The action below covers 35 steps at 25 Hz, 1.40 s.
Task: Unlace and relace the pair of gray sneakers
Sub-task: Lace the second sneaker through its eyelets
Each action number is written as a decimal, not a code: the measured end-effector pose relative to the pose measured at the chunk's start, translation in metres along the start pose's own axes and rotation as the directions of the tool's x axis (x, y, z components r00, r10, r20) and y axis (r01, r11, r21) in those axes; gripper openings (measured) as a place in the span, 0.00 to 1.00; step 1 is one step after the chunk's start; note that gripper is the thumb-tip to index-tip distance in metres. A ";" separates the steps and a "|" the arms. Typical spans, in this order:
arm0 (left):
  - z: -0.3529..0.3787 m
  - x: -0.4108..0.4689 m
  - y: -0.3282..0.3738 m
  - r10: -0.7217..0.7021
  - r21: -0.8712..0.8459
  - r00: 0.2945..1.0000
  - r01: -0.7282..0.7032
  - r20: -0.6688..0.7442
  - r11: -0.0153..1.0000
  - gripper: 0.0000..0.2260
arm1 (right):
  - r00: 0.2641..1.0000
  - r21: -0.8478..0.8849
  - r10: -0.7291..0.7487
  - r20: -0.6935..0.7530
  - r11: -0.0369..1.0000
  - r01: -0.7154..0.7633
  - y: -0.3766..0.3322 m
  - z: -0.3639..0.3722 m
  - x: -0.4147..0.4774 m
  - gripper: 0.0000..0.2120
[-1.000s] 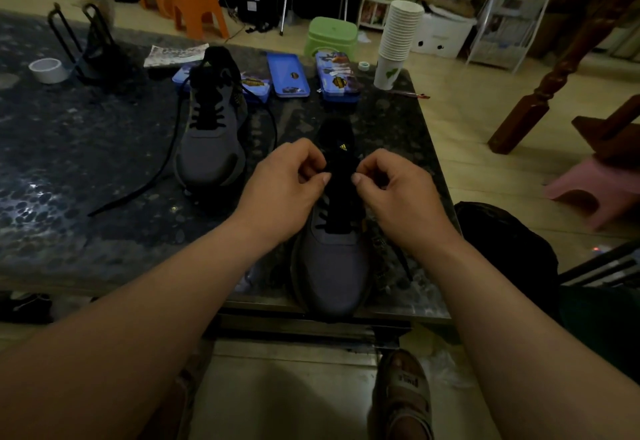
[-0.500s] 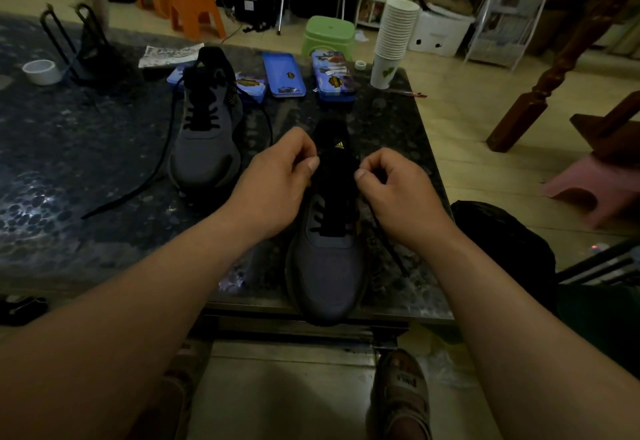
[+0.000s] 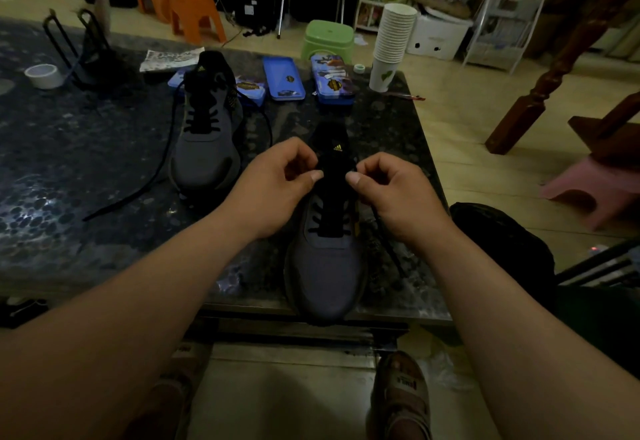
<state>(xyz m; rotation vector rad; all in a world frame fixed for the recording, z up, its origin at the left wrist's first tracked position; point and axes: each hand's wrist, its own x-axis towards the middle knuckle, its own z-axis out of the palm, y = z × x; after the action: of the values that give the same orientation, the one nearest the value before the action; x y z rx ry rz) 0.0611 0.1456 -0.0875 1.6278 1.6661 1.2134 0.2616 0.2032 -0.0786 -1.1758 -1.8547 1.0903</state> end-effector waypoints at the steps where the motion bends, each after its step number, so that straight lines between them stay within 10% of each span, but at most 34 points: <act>1: 0.001 0.000 0.000 0.011 0.009 1.000 -0.011 -0.009 1.000 0.09 | 1.000 0.014 0.015 -0.012 1.000 -0.015 0.000 0.001 0.001 0.05; 35: 0.001 0.008 -0.017 -0.063 -0.167 0.998 0.066 0.023 0.984 0.07 | 0.999 0.019 0.044 -0.018 0.999 -0.044 0.004 0.004 0.000 0.05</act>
<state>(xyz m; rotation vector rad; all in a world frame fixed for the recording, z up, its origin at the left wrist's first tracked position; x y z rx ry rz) 0.0521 0.1556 -0.1003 1.4686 1.5490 1.2668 0.2596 0.2035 -0.0844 -1.2167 -1.8085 1.1152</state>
